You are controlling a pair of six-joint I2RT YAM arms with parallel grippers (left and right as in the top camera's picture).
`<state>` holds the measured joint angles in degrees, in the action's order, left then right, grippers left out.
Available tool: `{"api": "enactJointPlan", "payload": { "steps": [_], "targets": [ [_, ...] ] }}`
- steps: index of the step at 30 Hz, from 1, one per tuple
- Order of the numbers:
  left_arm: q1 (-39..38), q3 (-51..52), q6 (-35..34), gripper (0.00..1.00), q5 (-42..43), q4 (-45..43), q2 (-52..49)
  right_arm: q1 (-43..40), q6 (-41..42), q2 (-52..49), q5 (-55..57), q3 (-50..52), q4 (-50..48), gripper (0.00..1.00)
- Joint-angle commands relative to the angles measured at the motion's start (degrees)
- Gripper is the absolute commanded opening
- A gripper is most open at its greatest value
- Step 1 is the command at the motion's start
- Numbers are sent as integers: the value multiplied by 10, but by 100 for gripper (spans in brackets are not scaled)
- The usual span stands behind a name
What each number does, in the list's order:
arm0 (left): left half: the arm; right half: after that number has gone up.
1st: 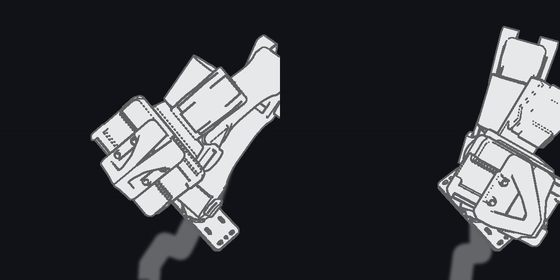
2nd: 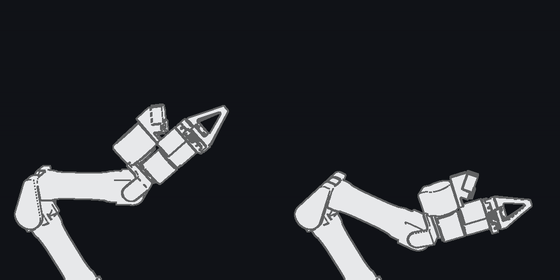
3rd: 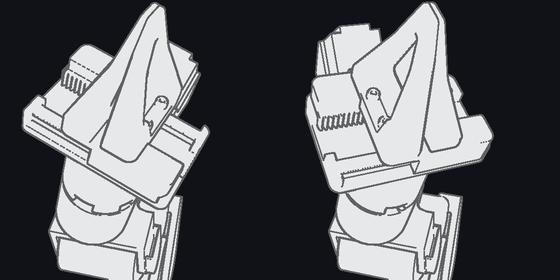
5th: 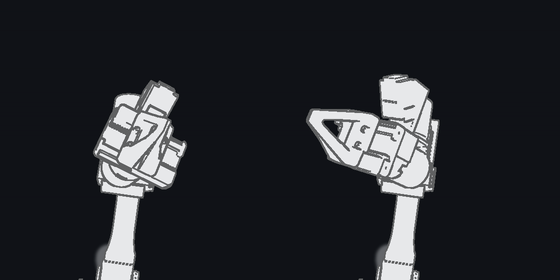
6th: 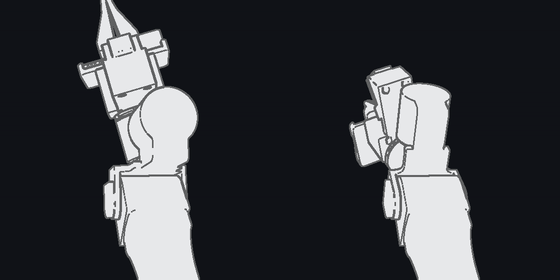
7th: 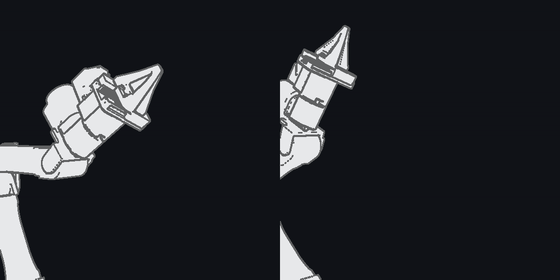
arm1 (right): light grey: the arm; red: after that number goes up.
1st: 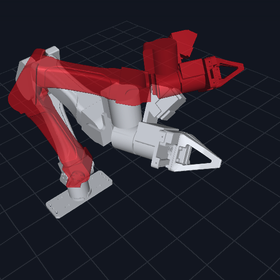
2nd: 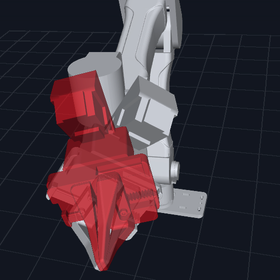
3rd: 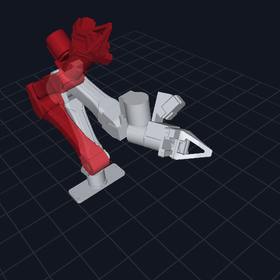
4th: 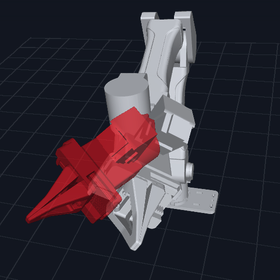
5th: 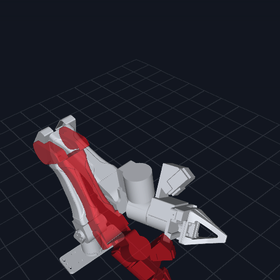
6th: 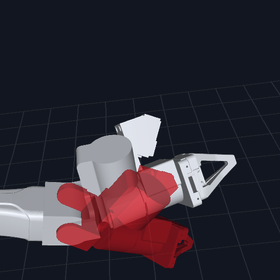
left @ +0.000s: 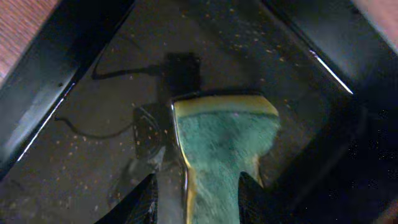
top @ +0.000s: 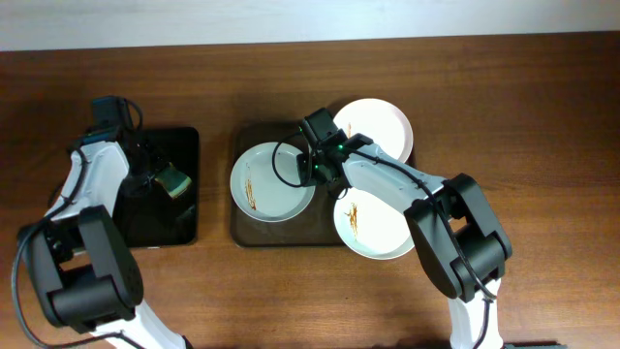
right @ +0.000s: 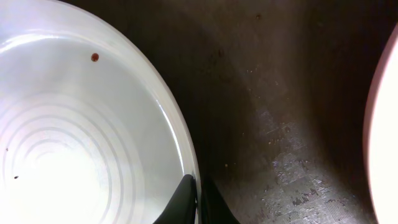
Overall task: Clean dirty plates on tray and stack at the side
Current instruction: 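Lift the sponge with the left gripper and move it over the left plate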
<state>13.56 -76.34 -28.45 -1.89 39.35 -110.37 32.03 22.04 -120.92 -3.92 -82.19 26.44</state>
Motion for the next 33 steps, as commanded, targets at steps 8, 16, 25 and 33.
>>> {"api": "enactJointPlan", "payload": {
  "steps": [8,16,25,33],
  "targets": [
    [-1,5,-3,22,37,-30,-68,6,-6,-13,-3,-1,-4,4],
    [0,-110,78,20,-9,94,-68,6,-6,-13,-3,-1,-4,4],
    [-2,-138,58,61,41,150,-70,6,-6,-13,-3,-1,-7,4],
    [-17,-54,58,48,41,91,-70,6,-6,-13,-3,-1,-7,4]
  ]
}}
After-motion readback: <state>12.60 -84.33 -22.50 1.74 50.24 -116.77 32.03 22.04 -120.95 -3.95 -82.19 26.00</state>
